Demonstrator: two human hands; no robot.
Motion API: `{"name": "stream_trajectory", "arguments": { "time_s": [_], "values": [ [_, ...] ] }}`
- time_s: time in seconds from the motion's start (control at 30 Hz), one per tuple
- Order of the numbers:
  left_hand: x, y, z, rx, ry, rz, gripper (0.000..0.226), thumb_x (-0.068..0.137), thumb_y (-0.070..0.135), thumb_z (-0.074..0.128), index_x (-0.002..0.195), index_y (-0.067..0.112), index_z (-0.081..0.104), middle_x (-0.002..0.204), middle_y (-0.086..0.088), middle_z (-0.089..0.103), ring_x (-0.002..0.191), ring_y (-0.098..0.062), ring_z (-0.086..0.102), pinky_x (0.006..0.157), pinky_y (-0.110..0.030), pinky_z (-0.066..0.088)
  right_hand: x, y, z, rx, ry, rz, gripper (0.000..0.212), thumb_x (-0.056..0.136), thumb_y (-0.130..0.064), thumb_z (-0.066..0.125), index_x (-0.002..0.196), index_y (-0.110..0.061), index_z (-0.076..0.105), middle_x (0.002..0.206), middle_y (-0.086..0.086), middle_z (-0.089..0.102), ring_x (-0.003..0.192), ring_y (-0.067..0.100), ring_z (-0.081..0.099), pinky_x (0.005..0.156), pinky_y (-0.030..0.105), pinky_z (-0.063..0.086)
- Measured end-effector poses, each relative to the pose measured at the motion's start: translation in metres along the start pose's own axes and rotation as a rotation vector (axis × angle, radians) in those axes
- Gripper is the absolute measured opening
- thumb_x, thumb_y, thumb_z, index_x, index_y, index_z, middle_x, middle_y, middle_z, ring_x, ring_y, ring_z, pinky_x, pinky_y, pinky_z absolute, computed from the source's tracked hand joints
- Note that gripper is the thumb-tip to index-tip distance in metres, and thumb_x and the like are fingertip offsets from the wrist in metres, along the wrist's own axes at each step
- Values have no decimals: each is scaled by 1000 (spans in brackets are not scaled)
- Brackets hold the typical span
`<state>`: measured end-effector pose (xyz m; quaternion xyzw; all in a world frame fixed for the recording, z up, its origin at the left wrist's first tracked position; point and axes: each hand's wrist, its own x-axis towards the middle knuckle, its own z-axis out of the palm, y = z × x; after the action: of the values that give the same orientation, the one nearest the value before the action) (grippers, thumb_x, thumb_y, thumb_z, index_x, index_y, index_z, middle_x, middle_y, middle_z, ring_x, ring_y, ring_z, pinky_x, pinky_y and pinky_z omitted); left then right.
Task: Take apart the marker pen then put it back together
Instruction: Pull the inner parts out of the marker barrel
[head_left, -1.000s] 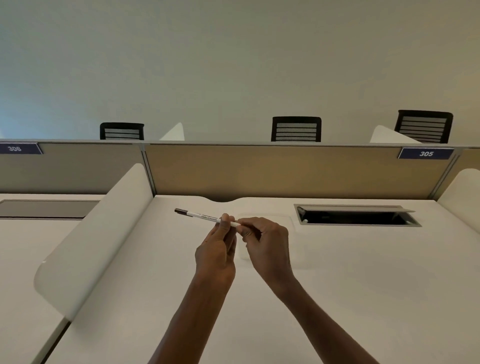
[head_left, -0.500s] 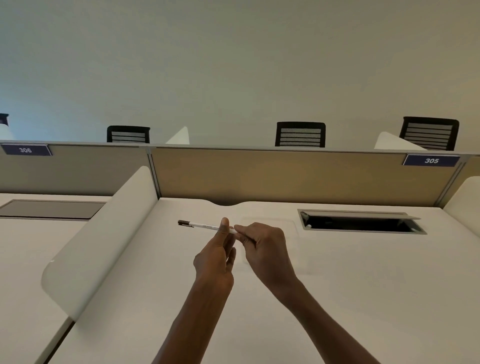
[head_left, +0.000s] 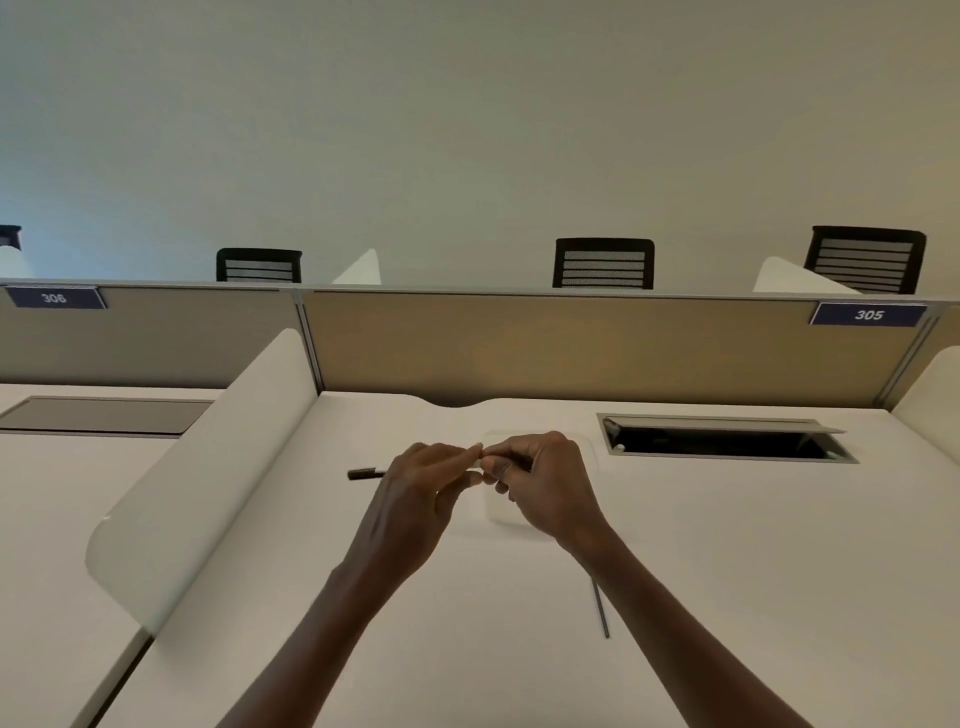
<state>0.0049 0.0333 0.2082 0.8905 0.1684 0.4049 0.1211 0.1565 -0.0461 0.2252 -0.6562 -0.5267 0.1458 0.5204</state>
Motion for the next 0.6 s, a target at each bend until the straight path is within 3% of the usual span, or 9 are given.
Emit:
{"name": "stream_trajectory", "arguments": {
  "time_s": [0.07, 0.27, 0.37, 0.47, 0.6],
  "values": [
    [2, -3, -3, 0, -6, 22, 30, 89, 13, 67, 118, 12, 72, 89, -4, 75, 73, -23, 64, 61, -41, 53, -1, 1, -2, 12, -44, -25, 12, 85, -10, 69, 82, -17, 79, 64, -7, 70, 53, 2, 61, 51, 11, 43],
    [5, -4, -6, -70, -52, -116, 21, 91, 5, 66, 105, 16, 77, 83, 6, 73, 72, -14, 65, 57, -38, 53, -2, 5, -4, -51, -50, -183, 17, 86, -7, 64, 88, -15, 79, 64, -6, 68, 57, 3, 58, 57, 20, 49],
    [8, -8, -9, -95, -82, -190, 16, 94, 16, 65, 97, 24, 78, 76, 17, 70, 60, -5, 57, 51, -30, 47, -4, 4, -3, -91, 1, -314, 20, 85, -4, 59, 86, -11, 78, 67, -3, 68, 62, 4, 58, 60, 16, 46],
    [10, -10, -11, -210, -119, -265, 17, 94, 18, 64, 84, 26, 75, 67, 25, 65, 50, -5, 48, 48, -14, 33, -2, 2, -4, -134, 3, -402, 21, 84, -1, 58, 92, -7, 77, 75, 3, 72, 69, 8, 63, 65, 25, 53],
    [6, -13, -11, -296, -89, -321, 13, 92, 13, 67, 91, 20, 78, 73, 25, 69, 64, -4, 59, 56, -17, 42, 1, 1, -5, -90, -56, -328, 20, 84, 0, 69, 98, -11, 77, 83, 0, 74, 74, 7, 65, 68, 19, 50]
  ]
}}
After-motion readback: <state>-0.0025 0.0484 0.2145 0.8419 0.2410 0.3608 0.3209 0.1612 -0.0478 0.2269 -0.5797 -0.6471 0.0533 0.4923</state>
